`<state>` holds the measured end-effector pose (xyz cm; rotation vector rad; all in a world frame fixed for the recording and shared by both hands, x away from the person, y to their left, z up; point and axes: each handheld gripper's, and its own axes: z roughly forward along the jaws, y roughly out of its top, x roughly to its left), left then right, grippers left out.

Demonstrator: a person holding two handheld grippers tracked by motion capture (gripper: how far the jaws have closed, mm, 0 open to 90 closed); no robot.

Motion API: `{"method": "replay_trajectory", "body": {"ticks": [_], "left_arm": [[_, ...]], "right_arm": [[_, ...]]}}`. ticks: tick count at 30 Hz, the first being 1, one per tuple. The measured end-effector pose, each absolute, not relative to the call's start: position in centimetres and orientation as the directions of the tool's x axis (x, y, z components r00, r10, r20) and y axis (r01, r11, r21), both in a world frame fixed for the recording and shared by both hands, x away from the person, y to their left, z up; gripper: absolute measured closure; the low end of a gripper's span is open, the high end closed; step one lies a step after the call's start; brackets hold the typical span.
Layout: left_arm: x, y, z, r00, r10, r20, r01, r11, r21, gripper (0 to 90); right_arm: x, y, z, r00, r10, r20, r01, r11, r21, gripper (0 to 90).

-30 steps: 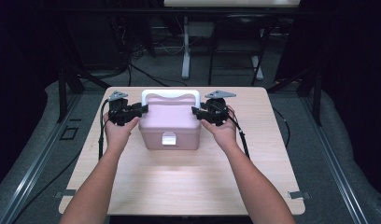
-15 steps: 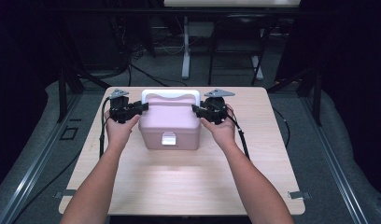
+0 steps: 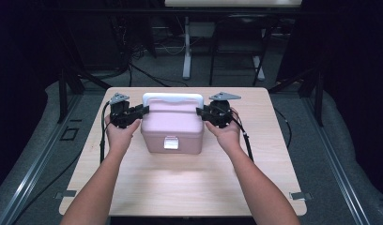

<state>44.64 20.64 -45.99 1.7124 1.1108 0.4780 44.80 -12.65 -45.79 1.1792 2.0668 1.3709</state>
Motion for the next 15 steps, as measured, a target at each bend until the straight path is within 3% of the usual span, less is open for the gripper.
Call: {"method": "replay_trajectory", "body": {"ticks": [15], "left_arm": [[40.5,20.4,-46.3,0.555,0.805,-0.211,0.446,-0.074,0.892,72.6]], "right_arm": [[41.1,-14.2,-45.7,-0.592,0.793,0.144,0.440,0.169,0.882,72.1]]}}
